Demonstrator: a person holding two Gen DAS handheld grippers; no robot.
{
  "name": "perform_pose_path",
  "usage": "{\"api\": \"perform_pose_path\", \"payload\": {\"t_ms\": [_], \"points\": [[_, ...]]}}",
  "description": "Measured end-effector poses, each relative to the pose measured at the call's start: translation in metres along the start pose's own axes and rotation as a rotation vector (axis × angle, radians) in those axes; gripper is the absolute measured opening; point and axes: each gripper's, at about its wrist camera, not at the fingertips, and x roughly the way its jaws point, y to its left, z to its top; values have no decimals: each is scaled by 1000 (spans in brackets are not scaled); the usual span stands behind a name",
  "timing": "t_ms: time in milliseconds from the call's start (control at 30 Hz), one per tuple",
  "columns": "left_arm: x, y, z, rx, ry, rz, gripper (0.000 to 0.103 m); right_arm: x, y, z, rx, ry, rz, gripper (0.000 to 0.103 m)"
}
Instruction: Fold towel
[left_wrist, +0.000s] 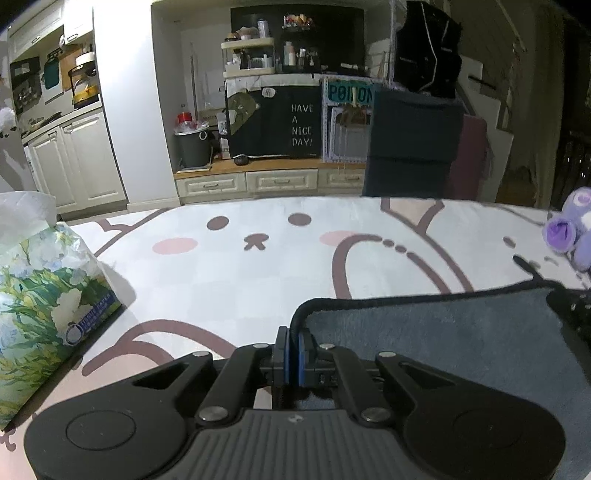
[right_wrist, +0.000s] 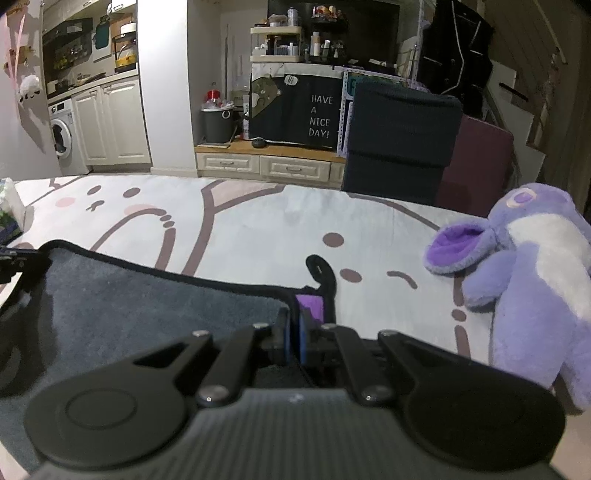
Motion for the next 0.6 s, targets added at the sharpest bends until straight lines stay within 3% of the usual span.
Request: {"api": "perform_pose_path", "payload": {"t_ms": [167, 267, 367, 433, 467, 600], "points": [[1, 0, 0, 8, 7, 6, 6, 2, -3, -2, 2, 15, 1, 9], [0, 1, 0, -8, 3, 8, 12, 2, -2, -4, -2, 13, -2, 13], [-1, 7, 1, -57, 8, 0, 27, 3, -4, -3, 11, 15, -7, 29], [-1, 9, 1, -67, 18, 0, 42, 2, -7, -3, 24, 15, -9, 50], [-2, 9, 1, -65, 20, 2, 45, 2, -8, -4, 29, 14, -8, 53], [-6, 10, 1, -74, 34, 0, 72, -2, -13, -3, 58, 19, 13, 70]]}}
